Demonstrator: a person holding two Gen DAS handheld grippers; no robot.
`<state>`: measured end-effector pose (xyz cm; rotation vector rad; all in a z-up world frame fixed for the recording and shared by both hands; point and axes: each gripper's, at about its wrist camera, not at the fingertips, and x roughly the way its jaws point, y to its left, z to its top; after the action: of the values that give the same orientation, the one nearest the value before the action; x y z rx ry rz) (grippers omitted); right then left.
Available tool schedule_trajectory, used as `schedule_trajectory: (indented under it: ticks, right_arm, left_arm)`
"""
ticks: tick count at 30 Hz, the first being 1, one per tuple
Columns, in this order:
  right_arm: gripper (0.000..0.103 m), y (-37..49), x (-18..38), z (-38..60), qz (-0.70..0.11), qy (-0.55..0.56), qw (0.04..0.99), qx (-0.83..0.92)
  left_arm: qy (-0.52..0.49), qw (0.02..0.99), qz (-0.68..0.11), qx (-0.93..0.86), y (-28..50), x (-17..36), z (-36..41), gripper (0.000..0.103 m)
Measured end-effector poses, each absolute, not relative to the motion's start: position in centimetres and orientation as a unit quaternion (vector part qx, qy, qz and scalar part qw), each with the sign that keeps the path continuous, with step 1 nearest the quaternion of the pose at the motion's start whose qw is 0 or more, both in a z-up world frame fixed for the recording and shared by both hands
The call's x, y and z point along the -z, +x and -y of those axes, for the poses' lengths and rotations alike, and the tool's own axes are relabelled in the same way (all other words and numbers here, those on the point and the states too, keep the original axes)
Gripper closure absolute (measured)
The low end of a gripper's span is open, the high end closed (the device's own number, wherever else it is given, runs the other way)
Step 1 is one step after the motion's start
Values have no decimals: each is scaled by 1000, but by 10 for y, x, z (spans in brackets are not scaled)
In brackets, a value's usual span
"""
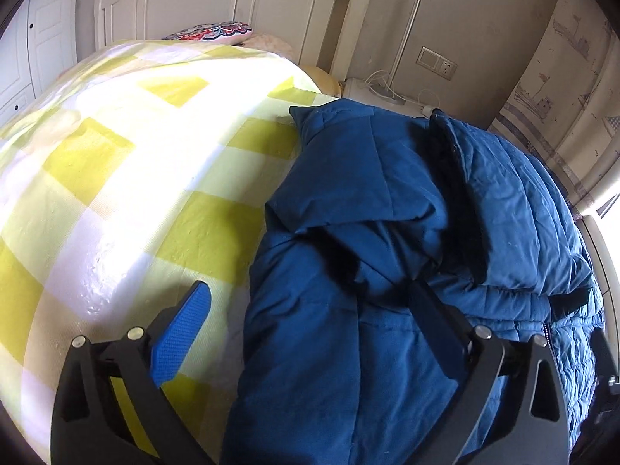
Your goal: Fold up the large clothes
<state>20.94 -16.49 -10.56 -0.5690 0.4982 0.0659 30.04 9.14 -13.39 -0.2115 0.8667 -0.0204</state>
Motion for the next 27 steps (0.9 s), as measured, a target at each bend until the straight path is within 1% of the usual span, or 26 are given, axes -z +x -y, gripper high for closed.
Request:
schedule_trajectory:
  ticks: [2, 5, 6, 7, 8, 9, 10, 12, 13, 14, 15, 17, 19, 20, 21, 22, 23, 24, 27]
  right_arm:
    - [5, 221, 110, 135, -238, -334, 911, -40]
    - [5, 238, 122, 100, -242, -381, 891, -57]
    - [8, 247, 129, 89, -250, -396, 882, -60]
    - [14, 253, 134, 80, -253, -409, 875, -60]
    - [18, 260, 139, 72, -256, -420, 869, -59]
    - [32, 265, 141, 67, -262, -419, 867, -66]
    - [53, 270, 138, 66, -266, -406, 871, -79]
    - [64, 272, 120, 75, -278, -338, 892, -110]
    - [68, 272, 106, 86, -280, -288, 907, -122]
    - [69, 271, 92, 104, -279, -230, 923, -131]
    - [69, 269, 82, 123, -276, -179, 935, -132]
    - [69, 266, 64, 180, -276, -40, 952, -126]
    - [69, 262, 64, 250, -280, 118, 946, -108]
    - [68, 259, 67, 274, -284, 167, 939, -94]
    - [63, 256, 75, 297, -293, 205, 931, -78]
    - [46, 255, 83, 312, -309, 224, 922, -66]
    - [36, 256, 94, 325, -334, 233, 912, -52]
    - [30, 256, 101, 334, -346, 243, 905, -48]
    - [30, 252, 122, 350, -358, 278, 890, -58]
  left_arm:
    - [-103, 902, -419, 10, 304, 134, -91, 2]
    - [-105, 902, -419, 11, 302, 132, -91, 2]
    - [-105, 902, -418, 11, 302, 132, -91, 2]
    - [-105, 902, -418, 11, 302, 132, -92, 2]
    - [-106, 902, -418, 12, 302, 132, -92, 2]
    - [-107, 902, -418, 12, 302, 132, -92, 2]
    - [-107, 902, -418, 12, 302, 132, -92, 2]
    - [-109, 902, -417, 13, 302, 131, -93, 2]
    - [-110, 902, -417, 13, 302, 131, -93, 2]
    - [-110, 902, -417, 13, 302, 131, -93, 2]
    - [-110, 902, -417, 13, 302, 131, -93, 2]
    - [-109, 902, -417, 13, 302, 131, -92, 2]
    - [-110, 902, -416, 14, 303, 132, -92, 2]
    - [-110, 902, -417, 14, 303, 132, -92, 2]
    - [-109, 902, -417, 13, 303, 132, -91, 2]
    - [-108, 902, -417, 12, 304, 132, -91, 2]
    - [-108, 902, -418, 13, 304, 132, -91, 2]
    - [-108, 902, -418, 13, 304, 132, -90, 2]
    - [-107, 902, -418, 13, 305, 132, -90, 2]
